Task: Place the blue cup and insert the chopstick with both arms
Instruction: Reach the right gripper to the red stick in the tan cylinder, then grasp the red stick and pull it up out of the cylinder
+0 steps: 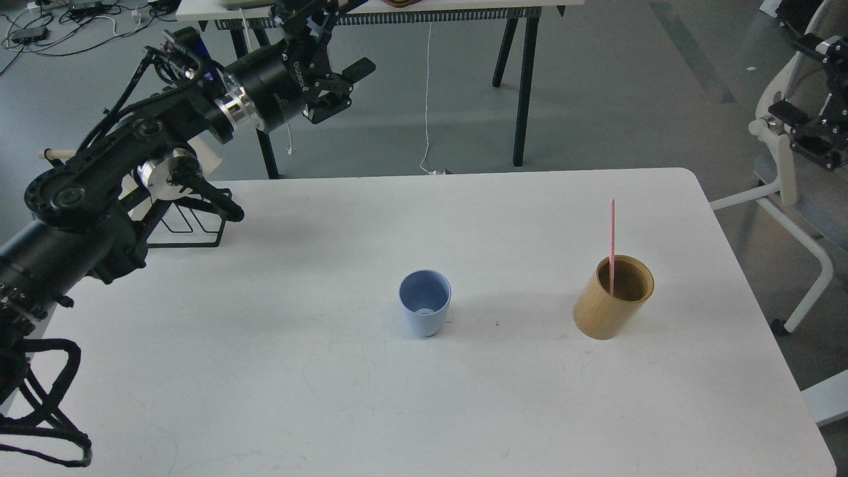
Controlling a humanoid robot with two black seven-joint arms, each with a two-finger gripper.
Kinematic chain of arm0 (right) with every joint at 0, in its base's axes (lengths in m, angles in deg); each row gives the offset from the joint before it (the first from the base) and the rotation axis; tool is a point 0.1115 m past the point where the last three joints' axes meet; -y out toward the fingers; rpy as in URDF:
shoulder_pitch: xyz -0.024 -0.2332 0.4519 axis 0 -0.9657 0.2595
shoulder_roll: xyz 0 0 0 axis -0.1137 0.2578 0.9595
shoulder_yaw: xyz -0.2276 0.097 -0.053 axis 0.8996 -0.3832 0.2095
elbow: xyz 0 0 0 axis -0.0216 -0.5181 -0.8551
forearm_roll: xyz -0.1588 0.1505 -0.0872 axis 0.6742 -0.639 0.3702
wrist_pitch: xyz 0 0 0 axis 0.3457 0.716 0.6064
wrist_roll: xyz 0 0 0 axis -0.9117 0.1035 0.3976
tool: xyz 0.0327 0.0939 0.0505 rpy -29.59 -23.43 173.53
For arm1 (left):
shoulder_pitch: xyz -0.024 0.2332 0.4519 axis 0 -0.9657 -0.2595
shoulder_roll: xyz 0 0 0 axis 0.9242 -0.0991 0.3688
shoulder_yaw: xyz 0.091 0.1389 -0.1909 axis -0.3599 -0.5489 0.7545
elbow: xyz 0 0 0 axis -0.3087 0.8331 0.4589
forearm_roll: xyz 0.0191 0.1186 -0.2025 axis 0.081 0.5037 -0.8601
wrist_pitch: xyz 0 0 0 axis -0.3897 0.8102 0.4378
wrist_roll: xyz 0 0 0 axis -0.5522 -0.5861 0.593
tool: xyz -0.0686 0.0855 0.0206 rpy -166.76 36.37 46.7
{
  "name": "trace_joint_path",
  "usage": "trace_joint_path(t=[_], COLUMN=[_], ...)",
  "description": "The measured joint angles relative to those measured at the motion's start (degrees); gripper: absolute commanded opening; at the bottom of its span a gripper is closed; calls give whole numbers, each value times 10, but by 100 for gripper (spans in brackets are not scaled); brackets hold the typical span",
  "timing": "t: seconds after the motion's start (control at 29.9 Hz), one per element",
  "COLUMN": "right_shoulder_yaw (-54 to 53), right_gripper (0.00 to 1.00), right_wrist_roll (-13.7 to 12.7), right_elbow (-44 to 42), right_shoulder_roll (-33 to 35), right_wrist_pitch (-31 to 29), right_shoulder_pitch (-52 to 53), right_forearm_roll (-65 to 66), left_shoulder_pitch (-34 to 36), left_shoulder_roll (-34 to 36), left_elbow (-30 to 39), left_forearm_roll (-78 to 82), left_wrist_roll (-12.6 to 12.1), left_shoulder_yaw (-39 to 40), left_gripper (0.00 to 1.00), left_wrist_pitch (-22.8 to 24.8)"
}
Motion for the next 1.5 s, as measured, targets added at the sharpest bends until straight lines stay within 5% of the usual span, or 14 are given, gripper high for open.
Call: trace_joint_path(t=[0.23, 0.47, 0.67, 0.97, 1.3, 1.5], right_shoulder_yaw=[43, 57, 132, 220, 243, 244], right_gripper=[96, 92, 89, 64, 27, 16], right_wrist_roll=[0, 0, 3, 1, -10, -9], right_elbow=[89, 126, 125, 87, 56, 40], right_shoulder_roll=[8, 0, -40, -75, -123, -134], right_wrist_pitch=[111, 144, 187, 235, 243, 251], right_shoulder_pitch=[0, -2, -9, -9, -8, -3], right_forearm_roll=[155, 350, 455, 517, 565, 574], left_shoulder_pitch=[-52, -61, -63, -62, -67, -67], left_shoulder_roll=[23, 37, 27, 3, -3, 4], left_elbow=[-63, -213, -240, -237, -234, -234], left_forearm_roll=[-228, -339, -372, -373, -372, -371], left_wrist_roll=[0, -3, 0, 0, -1, -3], left_shoulder_yaw=[55, 64, 60, 56, 54, 54], left_gripper=[100, 100, 100, 100, 100, 100], left_wrist_pitch=[9, 8, 8, 8, 8, 8])
